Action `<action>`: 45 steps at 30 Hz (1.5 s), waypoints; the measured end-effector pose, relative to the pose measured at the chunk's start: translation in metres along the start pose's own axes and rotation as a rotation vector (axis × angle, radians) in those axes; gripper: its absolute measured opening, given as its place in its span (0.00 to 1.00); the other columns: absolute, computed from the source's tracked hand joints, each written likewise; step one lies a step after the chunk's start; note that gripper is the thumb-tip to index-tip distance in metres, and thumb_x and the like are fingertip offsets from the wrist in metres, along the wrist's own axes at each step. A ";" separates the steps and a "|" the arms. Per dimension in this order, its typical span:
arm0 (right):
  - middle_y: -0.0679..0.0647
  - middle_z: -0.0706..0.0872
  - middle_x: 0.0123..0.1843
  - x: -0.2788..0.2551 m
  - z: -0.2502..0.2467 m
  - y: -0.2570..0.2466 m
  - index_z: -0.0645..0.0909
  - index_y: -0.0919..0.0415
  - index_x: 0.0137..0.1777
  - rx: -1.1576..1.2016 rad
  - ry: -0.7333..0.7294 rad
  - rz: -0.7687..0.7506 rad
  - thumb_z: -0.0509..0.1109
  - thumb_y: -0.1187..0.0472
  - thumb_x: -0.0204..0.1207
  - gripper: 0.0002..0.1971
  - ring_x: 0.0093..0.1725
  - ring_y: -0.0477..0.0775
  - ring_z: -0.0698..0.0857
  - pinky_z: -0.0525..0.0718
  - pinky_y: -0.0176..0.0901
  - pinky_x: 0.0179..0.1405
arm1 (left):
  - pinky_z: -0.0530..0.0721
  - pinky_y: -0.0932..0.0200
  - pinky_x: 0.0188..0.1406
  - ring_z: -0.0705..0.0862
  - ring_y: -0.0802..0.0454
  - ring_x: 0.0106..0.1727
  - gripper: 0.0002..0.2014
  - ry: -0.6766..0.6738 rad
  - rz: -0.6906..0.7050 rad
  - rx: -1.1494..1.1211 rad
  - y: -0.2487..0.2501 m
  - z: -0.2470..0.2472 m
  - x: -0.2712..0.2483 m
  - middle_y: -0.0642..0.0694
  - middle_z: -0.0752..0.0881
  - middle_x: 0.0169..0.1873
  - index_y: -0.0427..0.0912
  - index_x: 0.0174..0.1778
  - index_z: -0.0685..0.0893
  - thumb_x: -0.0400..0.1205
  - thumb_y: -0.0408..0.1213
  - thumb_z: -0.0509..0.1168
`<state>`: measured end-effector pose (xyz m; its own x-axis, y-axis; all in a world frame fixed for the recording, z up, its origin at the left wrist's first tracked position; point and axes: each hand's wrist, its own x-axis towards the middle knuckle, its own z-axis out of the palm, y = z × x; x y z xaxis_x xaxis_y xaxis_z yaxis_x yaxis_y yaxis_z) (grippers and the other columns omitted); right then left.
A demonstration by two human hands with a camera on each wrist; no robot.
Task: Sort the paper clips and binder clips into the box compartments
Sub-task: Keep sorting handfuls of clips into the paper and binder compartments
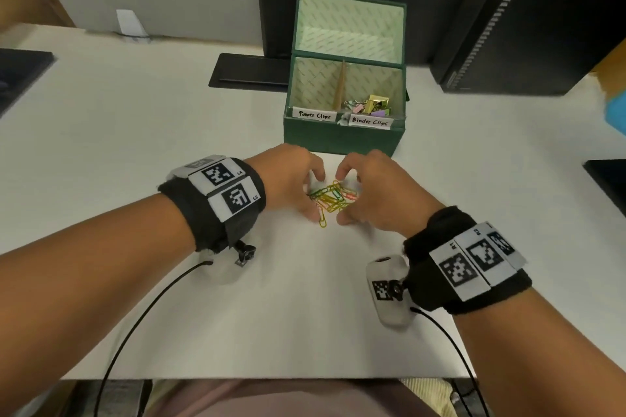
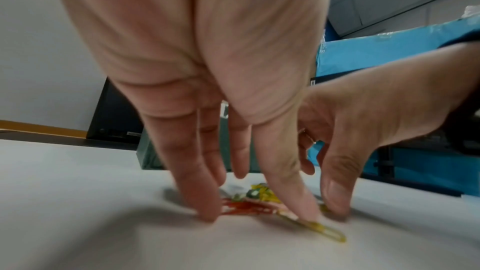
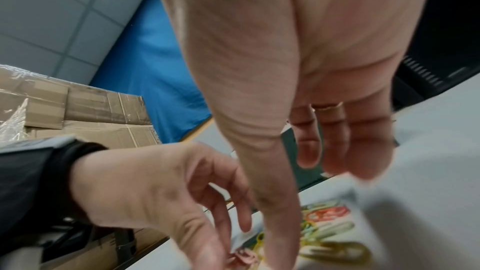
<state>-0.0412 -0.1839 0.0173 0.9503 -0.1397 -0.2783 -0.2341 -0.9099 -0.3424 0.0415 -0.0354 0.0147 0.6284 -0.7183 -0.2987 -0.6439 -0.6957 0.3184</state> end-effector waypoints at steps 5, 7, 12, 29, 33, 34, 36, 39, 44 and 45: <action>0.51 0.79 0.62 0.001 -0.001 -0.001 0.77 0.51 0.72 -0.038 -0.090 -0.010 0.87 0.50 0.58 0.40 0.53 0.50 0.78 0.76 0.40 0.52 | 0.74 0.59 0.45 0.78 0.51 0.50 0.33 -0.008 0.005 0.084 0.016 0.007 0.002 0.49 0.85 0.53 0.49 0.65 0.81 0.66 0.55 0.80; 0.51 0.87 0.57 0.005 0.000 -0.006 0.85 0.53 0.64 -0.041 -0.056 -0.043 0.86 0.54 0.60 0.30 0.50 0.51 0.81 0.77 0.40 0.48 | 0.74 0.59 0.44 0.83 0.48 0.52 0.24 0.014 0.012 0.071 0.021 0.008 0.005 0.47 0.87 0.52 0.47 0.60 0.85 0.69 0.49 0.79; 0.54 0.91 0.48 0.012 0.003 -0.011 0.92 0.53 0.54 -0.121 -0.021 -0.049 0.82 0.59 0.67 0.15 0.50 0.56 0.86 0.79 0.41 0.43 | 0.81 0.58 0.46 0.86 0.47 0.48 0.10 0.035 0.018 0.061 0.018 0.006 0.008 0.47 0.89 0.46 0.48 0.50 0.91 0.73 0.40 0.77; 0.52 0.92 0.38 0.004 -0.005 0.008 0.94 0.57 0.45 0.241 0.123 0.006 0.82 0.61 0.69 0.05 0.38 0.53 0.90 0.90 0.50 0.50 | 0.77 0.71 0.32 0.80 0.62 0.30 0.06 0.104 -0.032 -0.211 -0.002 0.005 -0.003 0.60 0.82 0.25 0.46 0.43 0.93 0.72 0.36 0.78; 0.55 0.92 0.36 0.000 -0.021 0.006 0.93 0.58 0.43 0.419 0.164 0.026 0.82 0.62 0.70 0.03 0.36 0.57 0.92 0.92 0.46 0.44 | 0.80 0.70 0.34 0.84 0.59 0.36 0.05 0.167 -0.044 -0.278 -0.006 -0.001 -0.004 0.52 0.89 0.33 0.47 0.40 0.93 0.69 0.36 0.79; 0.55 0.92 0.35 0.000 -0.027 0.003 0.93 0.58 0.43 0.459 0.192 0.019 0.82 0.63 0.70 0.03 0.36 0.57 0.92 0.92 0.44 0.43 | 0.81 0.68 0.36 0.84 0.58 0.35 0.06 0.193 -0.049 -0.314 -0.008 -0.003 -0.004 0.51 0.90 0.33 0.46 0.40 0.93 0.69 0.36 0.80; 0.55 0.92 0.35 0.003 -0.041 -0.004 0.92 0.58 0.42 0.523 0.258 -0.004 0.82 0.63 0.69 0.03 0.35 0.56 0.92 0.92 0.41 0.41 | 0.84 0.64 0.39 0.84 0.57 0.34 0.06 0.247 -0.050 -0.395 -0.009 -0.010 -0.005 0.50 0.89 0.32 0.45 0.40 0.93 0.68 0.37 0.81; 0.54 0.92 0.36 0.014 -0.064 -0.018 0.92 0.56 0.41 0.552 0.375 -0.036 0.82 0.62 0.70 0.03 0.35 0.54 0.92 0.92 0.45 0.41 | 0.85 0.60 0.41 0.85 0.54 0.33 0.06 0.337 -0.035 -0.496 -0.010 -0.026 -0.005 0.49 0.87 0.30 0.46 0.39 0.92 0.69 0.37 0.81; 0.48 0.89 0.33 0.053 -0.090 -0.041 0.92 0.53 0.41 0.461 0.562 -0.100 0.80 0.62 0.72 0.03 0.33 0.51 0.90 0.91 0.42 0.40 | 0.84 0.62 0.37 0.85 0.54 0.32 0.04 0.523 -0.055 -0.553 -0.014 -0.054 -0.003 0.48 0.87 0.31 0.47 0.39 0.91 0.71 0.37 0.79; 0.45 0.87 0.32 0.062 -0.091 -0.045 0.92 0.53 0.41 0.432 0.583 -0.104 0.80 0.63 0.72 0.03 0.33 0.49 0.88 0.89 0.40 0.42 | 0.82 0.63 0.35 0.84 0.55 0.31 0.04 0.563 -0.062 -0.547 -0.016 -0.059 -0.002 0.49 0.86 0.30 0.47 0.39 0.91 0.72 0.38 0.79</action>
<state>0.0467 -0.1870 0.0971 0.8984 -0.3563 0.2566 -0.0826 -0.7111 -0.6982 0.0761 -0.0219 0.0634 0.8766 -0.4651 0.1235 -0.3862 -0.5268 0.7572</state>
